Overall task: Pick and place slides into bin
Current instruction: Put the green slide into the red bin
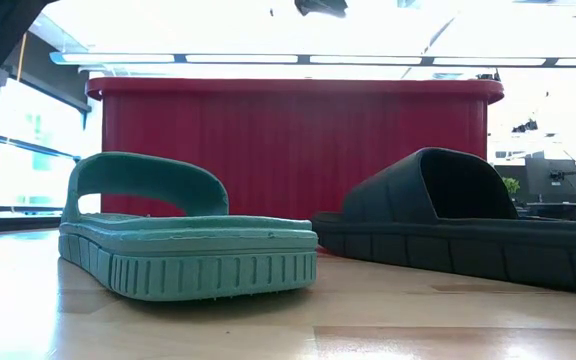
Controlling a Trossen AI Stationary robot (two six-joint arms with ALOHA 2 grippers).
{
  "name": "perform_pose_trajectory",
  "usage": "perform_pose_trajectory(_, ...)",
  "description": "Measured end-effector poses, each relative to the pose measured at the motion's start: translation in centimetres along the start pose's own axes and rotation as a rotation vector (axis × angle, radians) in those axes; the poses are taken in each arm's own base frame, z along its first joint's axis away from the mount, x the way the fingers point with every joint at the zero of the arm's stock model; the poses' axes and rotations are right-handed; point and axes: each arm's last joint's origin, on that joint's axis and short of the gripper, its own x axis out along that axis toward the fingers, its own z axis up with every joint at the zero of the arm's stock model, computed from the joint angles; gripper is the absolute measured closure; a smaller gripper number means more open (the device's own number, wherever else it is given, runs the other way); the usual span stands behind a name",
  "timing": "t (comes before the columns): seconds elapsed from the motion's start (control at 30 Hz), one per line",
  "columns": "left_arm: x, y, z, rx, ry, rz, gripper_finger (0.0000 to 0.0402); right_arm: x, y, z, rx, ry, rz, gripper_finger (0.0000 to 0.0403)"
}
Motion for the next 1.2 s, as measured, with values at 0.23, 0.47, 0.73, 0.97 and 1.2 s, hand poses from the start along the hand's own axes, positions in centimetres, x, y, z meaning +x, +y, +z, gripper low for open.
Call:
perform_pose_trajectory(0.23, -0.4, -0.4, 0.5, -0.097, -0.063, -0.098, 0.0245, 1.0, 0.6, 0.6, 0.078, 0.043, -0.036, 0.0307)
perform_pose_trajectory(0.47, -3.5, -1.7, 1.5, -0.065, -0.144, -0.126, 0.0245, 0.9, 0.5, 0.5, 0.152, 0.058, -0.036, 0.0389)
perform_pose_trajectory(0.73, -10.2, -3.3, 2.4, -0.02, -0.295, -0.112, 0.0245, -2.7, 0.3, 1.5, 0.176, -0.029, 0.032, 0.0397)
perform_pose_trajectory(0.97, -15.9, -4.5, 2.3, 0.011, -0.413, -0.082, 0.0245, -9.2, -2.1, 3.8, 0.146, -0.172, 0.199, 0.0401)
perform_pose_trajectory(1.2, -20.6, -4.8, 1.4, 0.017, -0.495, -0.039, 0.0245, -16.9, -6.7, 6.7, 0.145, -0.535, 0.345, 0.0402)
